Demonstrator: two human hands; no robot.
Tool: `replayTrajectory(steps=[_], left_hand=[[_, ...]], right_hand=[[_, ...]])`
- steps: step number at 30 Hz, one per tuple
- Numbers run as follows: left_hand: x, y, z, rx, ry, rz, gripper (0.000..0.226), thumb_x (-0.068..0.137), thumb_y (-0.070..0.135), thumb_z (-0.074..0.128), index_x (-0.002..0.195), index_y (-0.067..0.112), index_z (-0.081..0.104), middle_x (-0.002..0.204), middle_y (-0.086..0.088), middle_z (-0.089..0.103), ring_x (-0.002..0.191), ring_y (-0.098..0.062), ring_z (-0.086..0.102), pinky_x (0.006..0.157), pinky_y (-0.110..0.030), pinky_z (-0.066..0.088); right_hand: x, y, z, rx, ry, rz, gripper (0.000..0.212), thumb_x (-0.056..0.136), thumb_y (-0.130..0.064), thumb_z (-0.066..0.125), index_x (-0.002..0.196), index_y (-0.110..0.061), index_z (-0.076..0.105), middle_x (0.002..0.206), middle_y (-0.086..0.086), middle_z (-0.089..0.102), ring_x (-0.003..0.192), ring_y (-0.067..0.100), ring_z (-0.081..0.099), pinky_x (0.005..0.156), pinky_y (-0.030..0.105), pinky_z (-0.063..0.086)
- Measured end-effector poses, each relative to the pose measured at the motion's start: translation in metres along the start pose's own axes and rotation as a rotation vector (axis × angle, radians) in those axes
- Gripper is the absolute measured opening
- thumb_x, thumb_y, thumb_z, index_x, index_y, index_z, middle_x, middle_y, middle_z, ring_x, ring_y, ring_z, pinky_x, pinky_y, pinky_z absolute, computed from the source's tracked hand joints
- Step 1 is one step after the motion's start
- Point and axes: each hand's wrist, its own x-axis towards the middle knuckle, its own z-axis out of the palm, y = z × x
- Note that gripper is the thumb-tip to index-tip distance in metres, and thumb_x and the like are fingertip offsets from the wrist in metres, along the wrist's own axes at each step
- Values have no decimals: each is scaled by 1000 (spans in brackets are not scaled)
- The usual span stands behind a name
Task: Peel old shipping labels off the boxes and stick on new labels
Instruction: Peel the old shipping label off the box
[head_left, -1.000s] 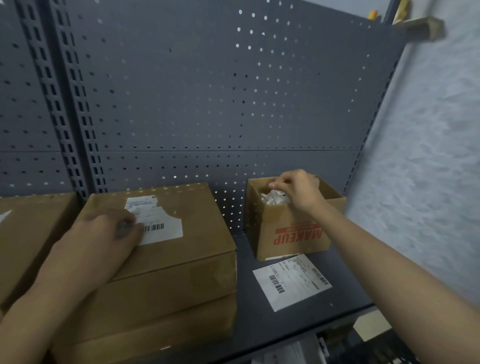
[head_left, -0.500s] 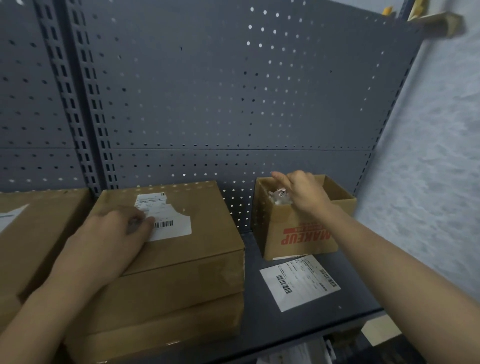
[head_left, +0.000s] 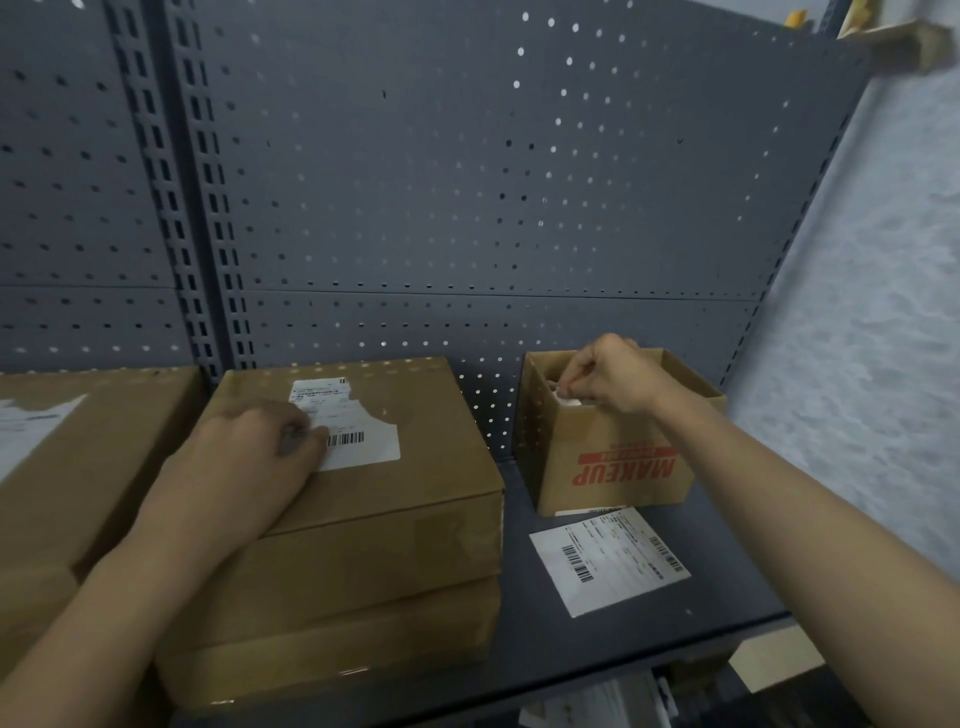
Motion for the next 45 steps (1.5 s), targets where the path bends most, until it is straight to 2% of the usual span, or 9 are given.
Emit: replayTrajectory(steps=[4,11,18,26,29,32,39,42,45], left_hand=[[0,0,0,10,1,-1,40,91,56,48,118,32,64,125,6,64,108,-24,60,88,-44,53],[1,0,0,17,0,-5,40,91,53,51,121,30,64,125,2,64,109,-26,60,88,-44,52],[-1,2,-1,7,-8,-10,38,93,50,51,122,28,63,122,1,65,109,-25,60,87,-42,52],[-3,4,-3,-1,-12,-4,39,95,47,52,126,25,61,121,0,66,108,-22,61,87,-38,52],[-4,5,-4,-6,-15,3,41,96,47,51,128,24,60,120,-1,66,106,-21,62,85,-36,52],[-3,5,-4,1,-34,0,40,96,47,51,126,23,61,120,0,66,106,-21,61,86,-36,52],[-1,-5,-7,47,-101,34,31,98,39,43,118,26,63,120,5,64,106,-22,60,88,-40,52],[-2,-9,-8,64,-114,64,28,97,40,38,107,29,62,112,5,64,99,-22,60,84,-42,53],[-5,-9,-9,85,-118,65,33,99,38,38,118,25,61,127,4,61,113,-25,58,92,-45,51]], right_hand=[[-2,-3,2,-14,10,26,19,82,-11,78,69,-25,75,74,-14,69,78,1,64,79,23,50],[-6,-11,-1,14,9,48,12,76,-13,84,71,-19,74,72,-7,72,75,5,67,75,21,52],[-8,-8,-6,19,-106,54,20,89,-10,71,73,-22,72,81,-5,73,84,11,66,89,35,52],[-12,-17,-8,83,59,106,13,81,-12,79,72,-14,69,69,-2,69,68,9,63,59,20,44],[-12,-18,-10,78,128,91,14,82,-8,77,78,-16,67,71,0,65,64,11,60,57,20,44],[-13,-26,-13,97,160,49,17,86,-4,69,80,-19,72,75,2,69,70,19,65,66,33,56],[-22,-87,10,112,33,-157,14,86,-11,71,84,-25,74,80,-2,72,76,10,66,76,28,54],[-29,-118,30,70,-58,-275,8,87,-20,72,90,-27,73,86,-13,71,80,-3,64,74,15,51],[-36,-142,42,43,-167,-358,8,89,-27,71,96,-31,72,93,-21,68,84,-11,60,73,7,46]])
